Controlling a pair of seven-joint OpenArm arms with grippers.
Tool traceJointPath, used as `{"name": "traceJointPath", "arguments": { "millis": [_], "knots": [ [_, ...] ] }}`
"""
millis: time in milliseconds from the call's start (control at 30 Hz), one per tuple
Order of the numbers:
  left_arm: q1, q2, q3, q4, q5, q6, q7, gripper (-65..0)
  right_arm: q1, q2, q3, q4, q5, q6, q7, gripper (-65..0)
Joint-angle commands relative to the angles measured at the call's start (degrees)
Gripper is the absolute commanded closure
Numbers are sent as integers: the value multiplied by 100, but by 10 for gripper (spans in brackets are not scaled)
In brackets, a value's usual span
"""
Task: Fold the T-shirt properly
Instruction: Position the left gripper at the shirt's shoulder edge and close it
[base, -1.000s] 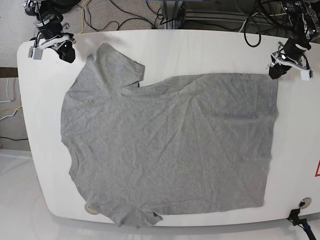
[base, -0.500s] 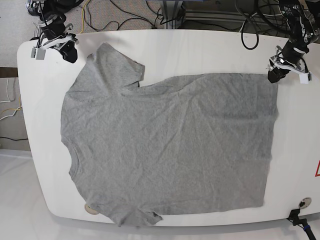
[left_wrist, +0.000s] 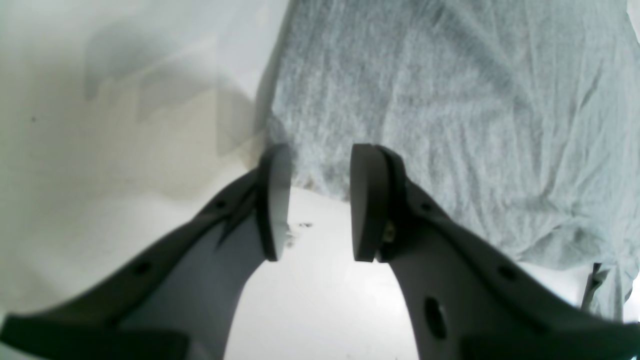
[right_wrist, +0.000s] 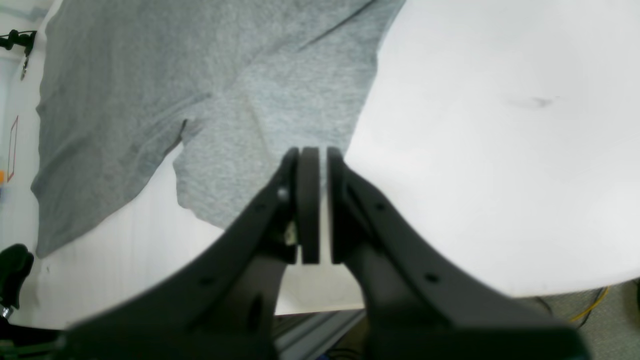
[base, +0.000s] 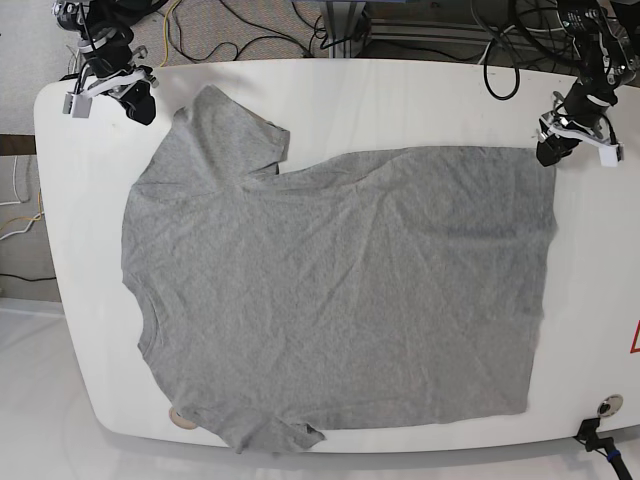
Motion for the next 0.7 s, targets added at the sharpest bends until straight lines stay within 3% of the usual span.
{"name": "traceJointPath", "arguments": {
  "millis": [0,67,367,667],
  "knots": [
    [-27,-78,-46,94,-94,-42,-76,-192,-49,45,17,94,108,44,85,-27],
    [-53,-77,-37,117,-77,-65,-59,-192,-46,40,15,86,87,54,103,-25],
    [-166,-44,-51,-299,-127,-734,-52,-193,-71,26,10,55,107,48,94,-24],
    [-202,-18,-42,-392,-141,-803,-61,-194,-70,15,13,45,112,54,76,-25]
  ]
}}
